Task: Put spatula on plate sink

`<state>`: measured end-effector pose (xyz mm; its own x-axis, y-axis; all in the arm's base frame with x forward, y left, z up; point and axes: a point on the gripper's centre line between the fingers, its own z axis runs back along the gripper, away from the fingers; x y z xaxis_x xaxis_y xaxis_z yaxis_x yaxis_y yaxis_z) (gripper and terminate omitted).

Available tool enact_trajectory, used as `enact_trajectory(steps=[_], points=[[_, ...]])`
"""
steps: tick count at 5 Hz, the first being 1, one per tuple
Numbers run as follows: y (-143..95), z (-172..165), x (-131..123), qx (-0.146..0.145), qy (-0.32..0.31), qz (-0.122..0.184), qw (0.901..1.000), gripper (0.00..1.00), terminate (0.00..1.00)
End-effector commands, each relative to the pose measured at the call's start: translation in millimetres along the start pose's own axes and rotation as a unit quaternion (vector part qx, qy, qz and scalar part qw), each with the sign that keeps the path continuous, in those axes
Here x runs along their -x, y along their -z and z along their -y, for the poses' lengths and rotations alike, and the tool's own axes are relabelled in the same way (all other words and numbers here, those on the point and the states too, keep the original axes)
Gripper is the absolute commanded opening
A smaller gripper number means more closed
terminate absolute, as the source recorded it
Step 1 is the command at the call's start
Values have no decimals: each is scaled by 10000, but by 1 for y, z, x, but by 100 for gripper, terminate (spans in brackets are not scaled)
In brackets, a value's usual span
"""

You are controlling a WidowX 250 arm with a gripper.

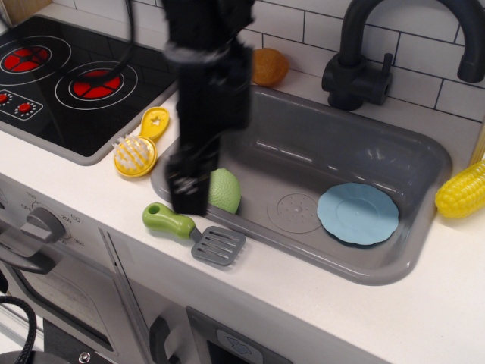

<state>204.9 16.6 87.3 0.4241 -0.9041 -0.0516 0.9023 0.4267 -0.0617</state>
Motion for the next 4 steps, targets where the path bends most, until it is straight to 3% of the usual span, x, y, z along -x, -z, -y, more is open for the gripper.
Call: enact_trajectory(steps=[1, 4], points=[[17, -17, 15, -811, 669, -46, 9944, 100, 0], [43, -15, 19, -505, 889, -177, 9946, 100, 0]])
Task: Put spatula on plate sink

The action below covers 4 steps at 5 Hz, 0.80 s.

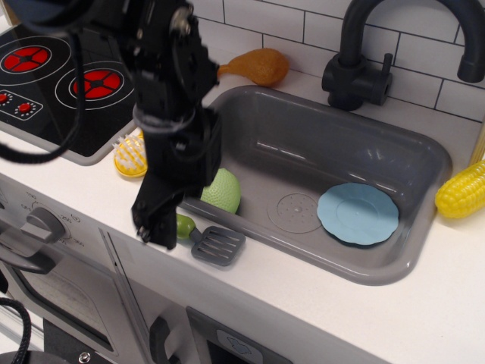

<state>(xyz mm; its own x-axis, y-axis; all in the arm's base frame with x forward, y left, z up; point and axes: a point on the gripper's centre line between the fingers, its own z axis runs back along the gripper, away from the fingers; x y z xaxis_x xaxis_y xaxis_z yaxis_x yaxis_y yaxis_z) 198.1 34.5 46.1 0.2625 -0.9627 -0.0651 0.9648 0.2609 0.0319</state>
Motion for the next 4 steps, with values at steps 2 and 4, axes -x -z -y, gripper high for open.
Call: enact_trajectory(steps=[2, 4], points=[[12, -12, 2, -170, -76, -101, 9998, 0, 0], [-24, -45, -24, 110, -1217, 426, 9916, 0, 0]])
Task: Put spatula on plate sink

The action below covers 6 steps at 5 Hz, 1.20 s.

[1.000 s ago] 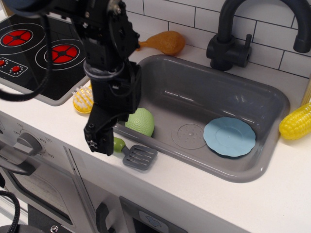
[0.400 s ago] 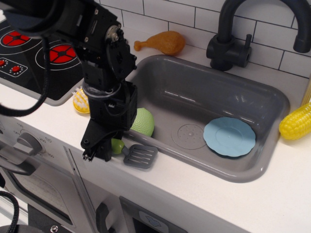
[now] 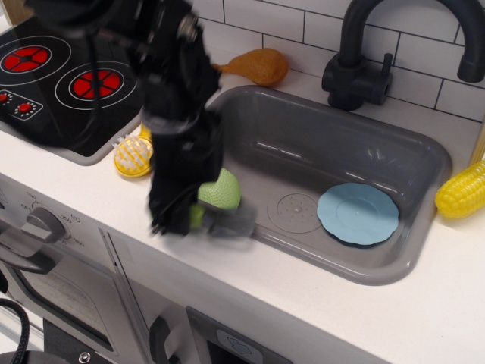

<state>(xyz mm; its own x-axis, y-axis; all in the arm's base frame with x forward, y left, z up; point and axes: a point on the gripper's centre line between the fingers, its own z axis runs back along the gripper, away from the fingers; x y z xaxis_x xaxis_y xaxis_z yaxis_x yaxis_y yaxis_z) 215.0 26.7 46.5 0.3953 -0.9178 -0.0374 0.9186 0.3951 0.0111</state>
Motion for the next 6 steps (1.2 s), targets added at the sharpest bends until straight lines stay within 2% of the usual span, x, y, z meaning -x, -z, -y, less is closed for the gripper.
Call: enact_trajectory(steps=[1, 3, 4, 6], points=[[-43, -47, -37, 80, -953, 539, 9940, 0, 0], [-15, -64, -76, 45, -1756, 233, 9842, 0, 0], [-4, -64, -88, 97, -1916, 237, 9811, 0, 0], [24, -67, -113, 111, -2070, 54, 9783, 0, 0]])
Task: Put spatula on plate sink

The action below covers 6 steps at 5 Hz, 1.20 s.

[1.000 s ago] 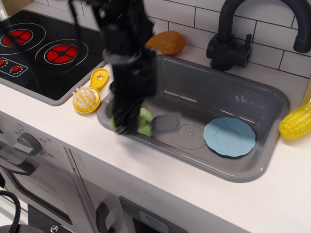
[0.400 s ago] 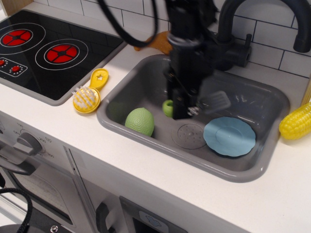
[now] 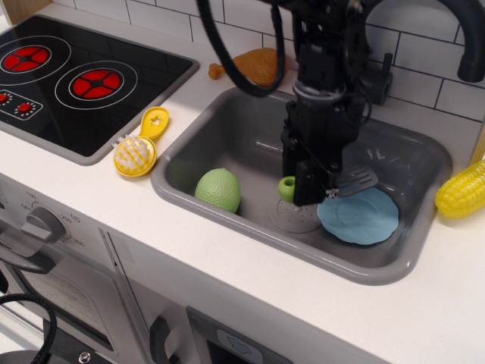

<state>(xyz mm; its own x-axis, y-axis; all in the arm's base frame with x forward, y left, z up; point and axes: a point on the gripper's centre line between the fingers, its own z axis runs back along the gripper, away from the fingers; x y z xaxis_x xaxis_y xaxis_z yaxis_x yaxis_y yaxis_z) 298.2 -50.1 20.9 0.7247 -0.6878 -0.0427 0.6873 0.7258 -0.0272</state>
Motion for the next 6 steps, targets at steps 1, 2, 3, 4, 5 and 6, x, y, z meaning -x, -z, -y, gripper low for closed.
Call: enact_trajectory(steps=[1, 2, 3, 4, 5, 6], points=[[11, -17, -18, -254, -33, 83, 9996, 0, 0], [14, -14, -19, -202, -74, 97, 9997, 100, 0], [5, -14, -17, -61, -108, 330, 9994, 100, 0], [-21, -12, -17, -173, -92, 686, 9975, 100, 0], [-51, -11, -11, -146, -169, 1025, 9945, 100, 0], [-74, -12, -2, -139, -237, 1123, 9933, 100, 0]])
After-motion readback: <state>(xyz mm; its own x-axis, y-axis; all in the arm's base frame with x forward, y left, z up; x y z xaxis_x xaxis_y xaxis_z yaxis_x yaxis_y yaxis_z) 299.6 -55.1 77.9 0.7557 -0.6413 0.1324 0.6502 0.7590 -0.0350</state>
